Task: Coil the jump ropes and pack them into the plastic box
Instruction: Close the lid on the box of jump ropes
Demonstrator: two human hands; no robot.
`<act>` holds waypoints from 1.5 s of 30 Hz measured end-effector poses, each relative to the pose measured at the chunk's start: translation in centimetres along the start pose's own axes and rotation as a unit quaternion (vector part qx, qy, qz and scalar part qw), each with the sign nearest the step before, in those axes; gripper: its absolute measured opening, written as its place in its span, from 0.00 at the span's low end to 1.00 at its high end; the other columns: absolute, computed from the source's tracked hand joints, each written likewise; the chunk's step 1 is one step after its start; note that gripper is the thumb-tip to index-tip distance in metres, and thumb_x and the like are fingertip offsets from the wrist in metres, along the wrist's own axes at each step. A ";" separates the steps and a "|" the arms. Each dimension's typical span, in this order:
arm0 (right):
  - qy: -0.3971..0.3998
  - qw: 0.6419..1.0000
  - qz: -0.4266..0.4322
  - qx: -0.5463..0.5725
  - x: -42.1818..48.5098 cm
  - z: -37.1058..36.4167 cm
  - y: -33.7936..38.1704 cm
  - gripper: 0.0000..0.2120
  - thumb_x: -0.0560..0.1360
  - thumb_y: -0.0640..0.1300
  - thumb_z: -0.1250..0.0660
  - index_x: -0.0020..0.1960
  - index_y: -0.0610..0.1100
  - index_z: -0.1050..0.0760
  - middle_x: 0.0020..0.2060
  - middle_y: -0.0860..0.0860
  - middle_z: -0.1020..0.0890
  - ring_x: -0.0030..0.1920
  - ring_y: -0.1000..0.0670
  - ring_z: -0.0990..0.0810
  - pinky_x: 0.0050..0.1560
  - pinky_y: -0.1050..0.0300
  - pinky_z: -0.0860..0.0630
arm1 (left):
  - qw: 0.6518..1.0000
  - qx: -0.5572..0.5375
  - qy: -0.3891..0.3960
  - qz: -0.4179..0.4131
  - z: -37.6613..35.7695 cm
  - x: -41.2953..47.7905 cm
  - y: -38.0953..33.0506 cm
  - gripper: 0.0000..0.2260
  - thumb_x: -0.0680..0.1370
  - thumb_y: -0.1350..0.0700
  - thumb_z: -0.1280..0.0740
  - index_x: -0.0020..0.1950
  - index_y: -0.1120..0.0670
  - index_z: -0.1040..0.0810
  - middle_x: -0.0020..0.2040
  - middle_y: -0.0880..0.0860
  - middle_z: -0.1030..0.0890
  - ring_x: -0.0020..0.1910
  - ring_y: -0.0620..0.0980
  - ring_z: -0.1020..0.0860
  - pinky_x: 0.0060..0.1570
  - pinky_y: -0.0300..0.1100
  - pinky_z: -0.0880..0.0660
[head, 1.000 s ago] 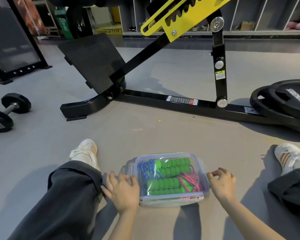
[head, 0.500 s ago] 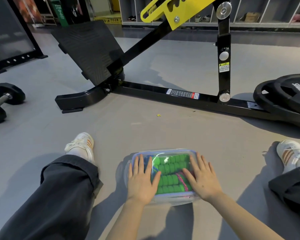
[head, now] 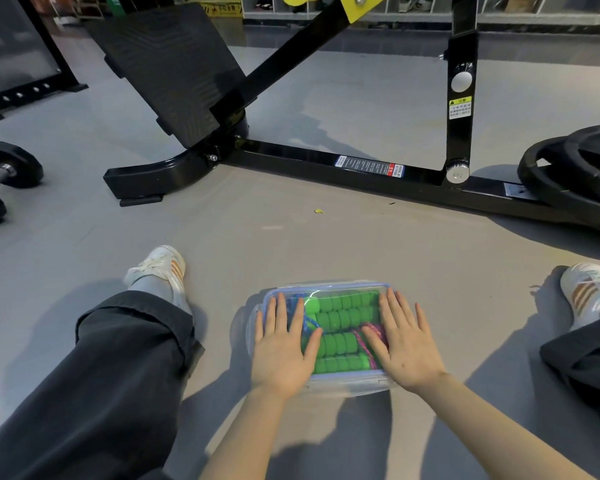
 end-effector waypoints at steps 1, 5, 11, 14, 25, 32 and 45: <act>0.004 1.000 -0.001 -0.005 -0.1 0.2 0.1 0.42 0.74 0.68 0.69 0.75 0.42 0.42 0.74 0.44 0.42 0.74 0.43 0.42 0.70 0.49 0.57 | 1.000 -0.001 -0.006 0.001 0.0 -0.1 0.0 0.42 0.62 0.32 0.85 0.73 0.45 0.67 0.74 0.52 0.67 0.75 0.50 0.69 0.73 0.49 0.68; -0.023 1.000 -0.006 -0.006 -0.3 0.3 0.1 0.34 0.79 0.62 0.60 0.68 0.41 0.30 0.66 0.38 0.28 0.66 0.36 0.29 0.67 0.44 0.47 | 0.998 -0.042 -0.040 -0.003 0.3 -0.1 0.0 0.42 0.72 0.31 0.71 0.79 0.51 0.49 0.79 0.53 0.56 0.77 0.48 0.62 0.73 0.46 0.67; -0.084 0.996 0.036 -0.003 -0.3 1.1 0.4 0.29 0.80 0.56 0.56 0.63 0.37 0.27 0.56 0.40 0.24 0.54 0.37 0.26 0.62 0.44 0.37 | 0.989 -0.064 -0.133 -0.024 0.1 0.1 0.2 0.22 0.78 0.43 0.46 0.61 0.54 0.23 0.66 0.57 0.26 0.69 0.53 0.36 0.71 0.49 0.51; -0.114 0.992 0.056 0.013 -0.5 1.1 0.4 0.26 0.80 0.53 0.55 0.61 0.37 0.28 0.55 0.41 0.24 0.52 0.39 0.27 0.60 0.46 0.36 | 0.986 -0.039 -0.158 -0.033 0.2 -0.2 -0.1 0.20 0.76 0.46 0.45 0.58 0.56 0.21 0.57 0.56 0.23 0.58 0.56 0.26 0.64 0.49 0.42; -0.174 0.975 0.135 0.009 -1.0 1.2 0.7 0.24 0.82 0.52 0.54 0.47 0.40 0.25 0.45 0.43 0.22 0.45 0.42 0.30 0.47 0.50 0.34 | 0.964 -0.019 -0.243 -0.106 0.9 -0.9 -1.0 0.12 0.77 0.53 0.43 0.39 0.53 0.23 0.41 0.49 0.22 0.39 0.50 0.26 0.42 0.43 0.37; -0.066 0.965 0.253 0.012 -2.2 0.6 -2.3 0.31 0.77 0.62 0.46 0.69 0.39 0.33 0.62 0.43 0.27 0.65 0.43 0.33 0.65 0.51 0.36 | 0.970 -0.014 -0.124 -0.207 -0.9 -3.2 2.0 0.28 0.82 0.41 0.53 0.67 0.58 0.25 0.70 0.55 0.28 0.70 0.49 0.35 0.68 0.48 0.41; -0.077 0.952 0.290 -0.062 -1.9 0.3 -2.6 0.39 0.75 0.69 0.50 0.68 0.36 0.36 0.60 0.40 0.26 0.61 0.41 0.32 0.64 0.50 0.38 | 0.958 0.048 -0.111 -0.260 -1.1 -2.7 3.6 0.32 0.78 0.33 0.52 0.71 0.56 0.35 0.69 0.57 0.28 0.70 0.52 0.36 0.72 0.46 0.46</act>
Point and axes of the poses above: each hand's wrist, its own x-axis towards the middle knuckle, its own z-axis out of the back of the hand, y = z × x, the point moved 3 cm from there along x, towards the middle knuckle
